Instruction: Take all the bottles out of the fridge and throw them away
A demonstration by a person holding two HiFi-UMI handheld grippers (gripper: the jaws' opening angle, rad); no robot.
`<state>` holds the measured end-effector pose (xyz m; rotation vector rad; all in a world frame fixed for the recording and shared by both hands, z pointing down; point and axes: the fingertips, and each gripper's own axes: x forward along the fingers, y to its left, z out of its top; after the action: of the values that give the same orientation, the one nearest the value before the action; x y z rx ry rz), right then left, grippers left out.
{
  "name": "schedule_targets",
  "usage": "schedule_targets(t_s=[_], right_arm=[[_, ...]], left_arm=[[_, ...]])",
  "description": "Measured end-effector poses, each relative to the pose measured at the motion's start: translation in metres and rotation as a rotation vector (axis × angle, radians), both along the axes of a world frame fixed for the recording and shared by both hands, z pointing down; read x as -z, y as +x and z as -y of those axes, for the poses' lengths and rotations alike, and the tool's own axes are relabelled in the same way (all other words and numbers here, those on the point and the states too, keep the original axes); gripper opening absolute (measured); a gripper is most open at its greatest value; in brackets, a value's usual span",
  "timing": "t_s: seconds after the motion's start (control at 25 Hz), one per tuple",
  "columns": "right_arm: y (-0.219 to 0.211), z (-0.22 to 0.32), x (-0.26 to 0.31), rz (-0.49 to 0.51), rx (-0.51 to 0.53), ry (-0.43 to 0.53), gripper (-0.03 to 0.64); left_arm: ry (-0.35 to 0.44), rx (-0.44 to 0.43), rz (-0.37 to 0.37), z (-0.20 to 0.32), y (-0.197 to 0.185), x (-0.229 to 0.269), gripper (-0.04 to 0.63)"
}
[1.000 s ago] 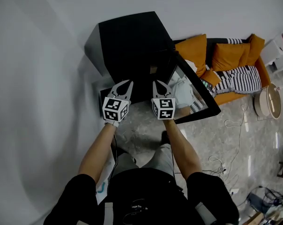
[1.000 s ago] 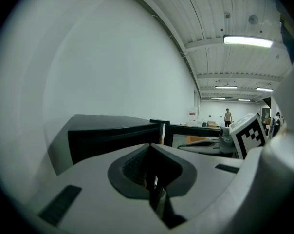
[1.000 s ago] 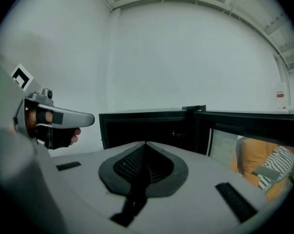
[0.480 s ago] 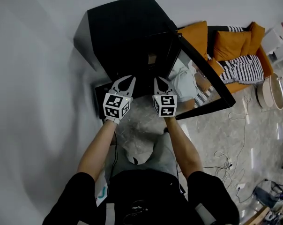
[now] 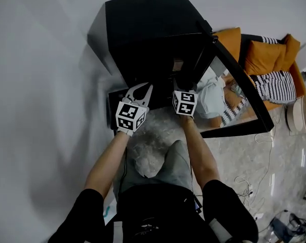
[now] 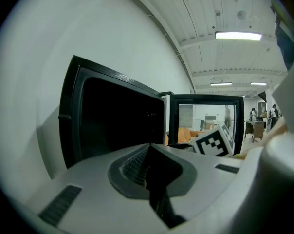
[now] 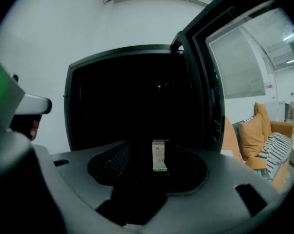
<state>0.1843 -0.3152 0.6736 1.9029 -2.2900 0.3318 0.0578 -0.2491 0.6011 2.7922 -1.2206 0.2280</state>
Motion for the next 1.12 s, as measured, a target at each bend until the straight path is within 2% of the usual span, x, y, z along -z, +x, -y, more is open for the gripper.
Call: schedule_targets(t_s=[0.12, 0.28, 0.6, 0.72, 0.88, 1.12], right_arm=[[0.005, 0.034, -0.019, 0.002, -0.029, -0.017, 0.259], [0.008, 0.073, -0.042, 0.007, -0.068, -0.036, 0.295], [0.014, 0.118, -0.064, -0.005, -0.121, -0.023, 0.302], [0.017, 0.120, -0.064, -0.024, -0.135, -0.017, 0.284], [0.012, 0.112, -0.053, -0.032, -0.099, 0.014, 0.278], [0.004, 0.071, -0.005, -0.035, -0.060, -0.025, 0.278]], left_arm=[[0.011, 0.025, 0.007, 0.009, -0.009, -0.013, 0.000], [0.019, 0.062, 0.013, 0.018, -0.020, -0.035, 0.000], [0.033, 0.105, 0.017, 0.031, -0.025, -0.068, 0.000], [0.034, 0.120, 0.017, 0.034, -0.030, -0.072, 0.000], [0.020, 0.131, 0.014, 0.036, -0.031, -0.065, 0.000], [0.012, 0.107, 0.007, 0.029, -0.020, 0.001, 0.000]])
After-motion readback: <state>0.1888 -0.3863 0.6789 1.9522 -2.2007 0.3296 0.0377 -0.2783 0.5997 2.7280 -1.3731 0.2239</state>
